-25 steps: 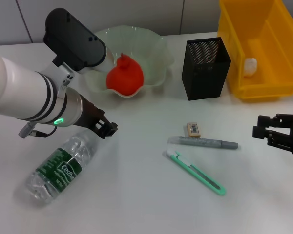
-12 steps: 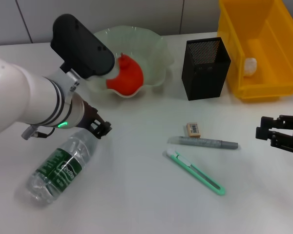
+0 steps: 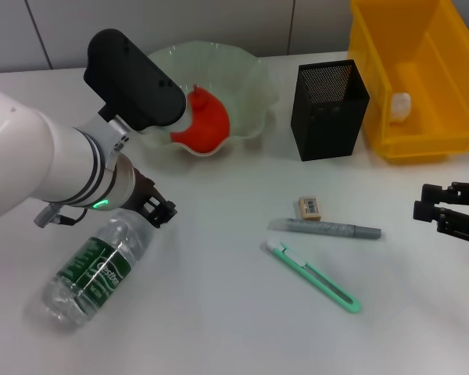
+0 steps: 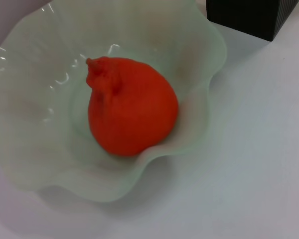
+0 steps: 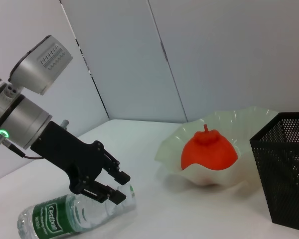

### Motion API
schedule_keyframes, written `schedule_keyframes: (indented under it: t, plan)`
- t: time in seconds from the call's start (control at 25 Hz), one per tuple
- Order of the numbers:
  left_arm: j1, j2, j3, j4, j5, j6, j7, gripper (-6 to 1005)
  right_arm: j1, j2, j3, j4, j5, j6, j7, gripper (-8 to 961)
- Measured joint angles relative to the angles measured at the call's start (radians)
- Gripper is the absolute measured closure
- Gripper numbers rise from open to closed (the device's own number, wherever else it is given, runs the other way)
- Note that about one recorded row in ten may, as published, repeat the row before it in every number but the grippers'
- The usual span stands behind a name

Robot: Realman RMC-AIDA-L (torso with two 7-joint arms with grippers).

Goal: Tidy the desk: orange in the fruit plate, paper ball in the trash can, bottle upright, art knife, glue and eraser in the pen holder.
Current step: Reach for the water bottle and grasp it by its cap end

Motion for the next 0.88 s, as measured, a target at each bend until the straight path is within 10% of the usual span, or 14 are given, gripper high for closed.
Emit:
schedule_keyframes:
  t: [0.88]
  plan:
    - [-0.011,-0.001,0.026,-0.07,-0.004,-0.024,-0.001,562,-0.019,-0.001,0.025,0.002,0.003,-0.017,-0.012,633]
